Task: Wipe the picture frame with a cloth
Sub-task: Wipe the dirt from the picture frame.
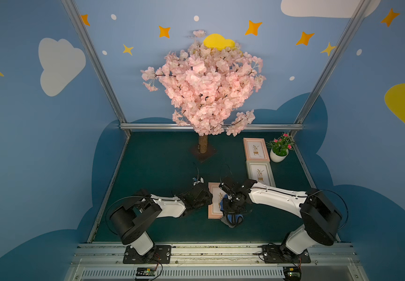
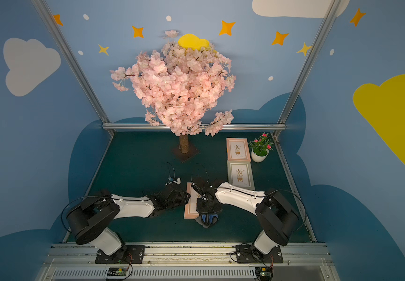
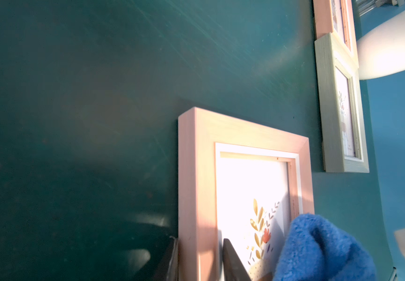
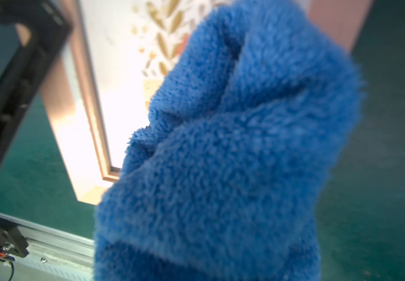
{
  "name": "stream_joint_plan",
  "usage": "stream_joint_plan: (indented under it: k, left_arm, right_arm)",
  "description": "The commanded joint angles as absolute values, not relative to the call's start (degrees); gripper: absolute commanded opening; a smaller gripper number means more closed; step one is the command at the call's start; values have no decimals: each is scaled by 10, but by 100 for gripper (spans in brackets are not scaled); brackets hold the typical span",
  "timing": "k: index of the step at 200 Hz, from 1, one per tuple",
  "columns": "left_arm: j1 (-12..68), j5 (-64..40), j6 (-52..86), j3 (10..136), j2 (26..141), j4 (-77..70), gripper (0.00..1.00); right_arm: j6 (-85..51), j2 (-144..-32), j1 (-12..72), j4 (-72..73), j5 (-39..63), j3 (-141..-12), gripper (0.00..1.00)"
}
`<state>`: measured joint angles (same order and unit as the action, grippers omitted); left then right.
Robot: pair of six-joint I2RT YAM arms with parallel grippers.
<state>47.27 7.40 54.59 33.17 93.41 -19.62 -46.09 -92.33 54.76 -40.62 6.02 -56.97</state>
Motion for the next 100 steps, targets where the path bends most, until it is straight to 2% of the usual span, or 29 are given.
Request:
stream_joint_plan:
  k: [1, 72, 100]
  left_arm:
    - [472, 56, 557, 294, 970, -81, 32]
    - [471, 55, 559, 293, 971, -84, 32]
    - [471, 53, 560, 295, 973, -84, 32]
  right_arm:
    - [-458, -944, 566, -399, 75, -590, 0]
    - [-454, -908, 534, -484, -7, -538, 0]
    - [-449, -919, 555, -459, 11, -561, 0]
